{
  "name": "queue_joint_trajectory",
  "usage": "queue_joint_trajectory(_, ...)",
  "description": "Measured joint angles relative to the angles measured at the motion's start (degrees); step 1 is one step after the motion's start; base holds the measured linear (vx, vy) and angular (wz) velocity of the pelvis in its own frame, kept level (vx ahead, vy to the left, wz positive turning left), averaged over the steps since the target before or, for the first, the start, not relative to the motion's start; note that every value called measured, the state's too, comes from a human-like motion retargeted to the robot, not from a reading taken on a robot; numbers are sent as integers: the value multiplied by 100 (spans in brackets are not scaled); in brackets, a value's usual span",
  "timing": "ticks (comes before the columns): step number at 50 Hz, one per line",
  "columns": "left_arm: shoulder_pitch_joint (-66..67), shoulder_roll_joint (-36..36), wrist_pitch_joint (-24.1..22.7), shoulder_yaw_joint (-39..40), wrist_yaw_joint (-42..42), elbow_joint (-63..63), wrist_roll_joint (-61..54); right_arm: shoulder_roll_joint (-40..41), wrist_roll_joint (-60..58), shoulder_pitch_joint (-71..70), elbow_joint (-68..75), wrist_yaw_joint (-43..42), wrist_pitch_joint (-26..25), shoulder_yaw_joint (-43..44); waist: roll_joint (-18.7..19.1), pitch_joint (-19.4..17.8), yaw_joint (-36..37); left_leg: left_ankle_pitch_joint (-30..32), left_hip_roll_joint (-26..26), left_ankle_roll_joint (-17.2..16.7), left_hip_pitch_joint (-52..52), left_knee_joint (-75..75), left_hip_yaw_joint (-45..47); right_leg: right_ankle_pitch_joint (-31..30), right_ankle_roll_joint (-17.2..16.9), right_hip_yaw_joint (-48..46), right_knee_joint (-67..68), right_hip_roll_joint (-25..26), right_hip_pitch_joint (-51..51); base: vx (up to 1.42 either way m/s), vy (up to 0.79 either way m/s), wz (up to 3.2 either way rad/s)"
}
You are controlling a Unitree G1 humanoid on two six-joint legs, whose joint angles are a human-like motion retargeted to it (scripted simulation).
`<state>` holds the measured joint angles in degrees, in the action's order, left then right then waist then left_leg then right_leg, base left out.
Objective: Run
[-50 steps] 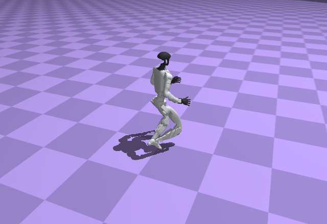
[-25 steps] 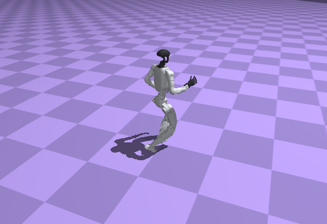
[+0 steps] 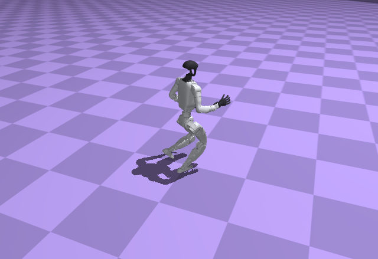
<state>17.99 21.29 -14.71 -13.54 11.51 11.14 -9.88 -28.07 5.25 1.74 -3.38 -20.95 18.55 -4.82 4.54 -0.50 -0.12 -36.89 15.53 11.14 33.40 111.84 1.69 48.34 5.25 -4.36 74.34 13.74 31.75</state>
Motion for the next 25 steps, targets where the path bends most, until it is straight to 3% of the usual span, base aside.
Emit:
queue_joint_trajectory(3, 650, 61, 6, 171, -218, 26, -42, -89, -50, -672, -520, -215, 35, 52, -260, 78, 214, -279, -319, 139, 620, -722, 321, -325, -287, 167, -413, -277, -592, 2, 2, 4)
queue_joint_trajectory(7, 1158, 45, -125, 353, -411, -244, -385, 63, 223, -382, -730, 91, 166, -98, -681, 415, 220, -254, -1237, -247, 679, -3045, 913, -1745, -1176, 246, -544, -965, -998, 6, 10, 29)
queue_joint_trajectory(10, 1050, -77, -163, 348, -233, -407, -579, 221, 275, 170, -354, 391, 201, -273, -962, 602, -69, -145, -2048, -421, 423, -4300, 1127, -2504, -1557, 196, 144, -1630, -948, 0, 9, 65)
queue_joint_trajectory(12, 741, -148, -234, 367, -38, -574, -563, 355, 226, 602, 97, 537, 117, -384, -1048, 592, -261, -409, -2362, -249, 253, -4288, 1097, -2607, -1571, 139, 939, -1964, -842, -4, 6, 43)
queue_joint_trajectory(15, -164, -168, -307, 428, 448, -803, -328, 665, 106, 1188, 1162, 691, -139, -548, -1246, 462, -597, -1172, -2854, 291, 76, -3982, 993, -2441, -1511, 147, 2361, -2559, -440, -7, 4, 54)
queue_joint_trajectory(18, -1382, -74, -231, 520, 997, -826, -43, 947, 80, 1640, 2380, 845, -333, -706, -1524, 436, -1094, -1311, -3285, 386, -112, -4274, 846, -2170, -1323, 406, 3315, -3160, 445, -8, -3, 70)
queue_joint_trajectory(20, -1951, -27, -203, 585, 1175, -862, -2, 944, 216, 1993, 2856, 1021, -342, -767, -1433, 457, -1281, -1311, -3385, 386, -482, -4519, 751, -1935, -1176, 553, 3399, -3212, 956, 3, 7, -12)
queue_joint_trajectory(22, -2199, -20, -251, 615, 1191, -966, -26, 833, 419, 2356, 2932, 1152, -293, -736, -1112, 457, -1315, -1251, -3128, 164, -957, -4630, 652, -1781, -1085, 445, 2915, -2895, 1211, 11, 5, -74)
queue_joint_trajectory(25, -2244, -15, -423, 526, 1043, -1117, -38, 697, 680, 2768, 2686, 1195, -200, -569, -486, 487, -1261, -640, -2342, -525, -1500, -4721, 474, -1791, -1088, 38, 1511, -2090, 1286, 12, -4, -76)
